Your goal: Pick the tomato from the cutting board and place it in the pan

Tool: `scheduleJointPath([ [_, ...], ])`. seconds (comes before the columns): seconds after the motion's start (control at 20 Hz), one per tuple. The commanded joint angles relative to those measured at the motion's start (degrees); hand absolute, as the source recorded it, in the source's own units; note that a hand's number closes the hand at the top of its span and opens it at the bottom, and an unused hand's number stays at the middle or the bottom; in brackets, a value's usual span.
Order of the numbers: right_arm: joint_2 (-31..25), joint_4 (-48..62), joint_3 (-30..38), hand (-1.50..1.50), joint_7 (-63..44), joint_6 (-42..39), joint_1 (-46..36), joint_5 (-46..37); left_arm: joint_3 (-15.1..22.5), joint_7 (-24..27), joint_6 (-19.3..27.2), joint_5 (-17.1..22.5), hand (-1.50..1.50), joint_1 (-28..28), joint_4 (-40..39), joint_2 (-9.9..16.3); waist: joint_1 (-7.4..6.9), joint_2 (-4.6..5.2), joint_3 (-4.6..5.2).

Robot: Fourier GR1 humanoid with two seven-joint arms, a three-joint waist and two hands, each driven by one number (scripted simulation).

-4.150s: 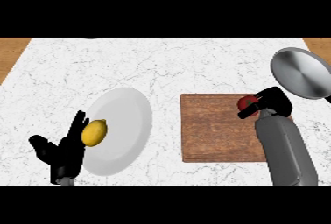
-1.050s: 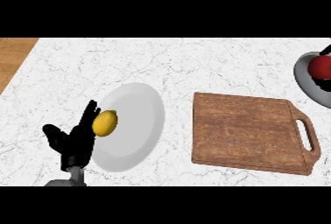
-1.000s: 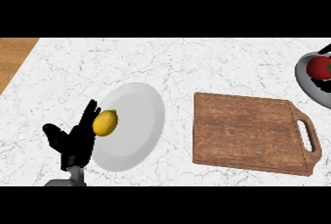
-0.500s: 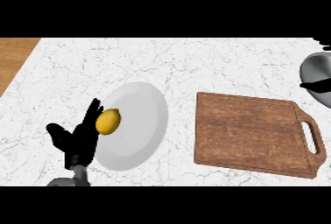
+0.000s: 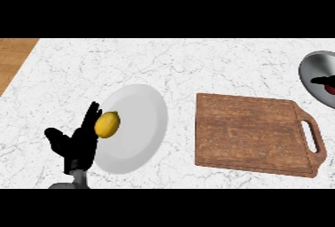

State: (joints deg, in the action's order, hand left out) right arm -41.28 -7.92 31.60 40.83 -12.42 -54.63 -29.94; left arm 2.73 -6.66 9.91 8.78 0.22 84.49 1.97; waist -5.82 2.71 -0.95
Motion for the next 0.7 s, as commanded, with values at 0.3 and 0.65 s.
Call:
scheduleJointPath([
  [0.3,-9.56,4.05,5.35,-1.50,2.22,-26.92,2.61,6.11,-0.35,-0.63,-1.24,1.08,0.00,3.29,-0.29,0.54,1.59,-0.24,0.20],
  [0.65,-10.97,1.38,4.68,-1.50,3.60,-34.52,6.31,6.53,-0.30,-0.88,0.78,0.45,0.00,3.09,-0.18,-0.81,2.87,-0.63,0.17],
])
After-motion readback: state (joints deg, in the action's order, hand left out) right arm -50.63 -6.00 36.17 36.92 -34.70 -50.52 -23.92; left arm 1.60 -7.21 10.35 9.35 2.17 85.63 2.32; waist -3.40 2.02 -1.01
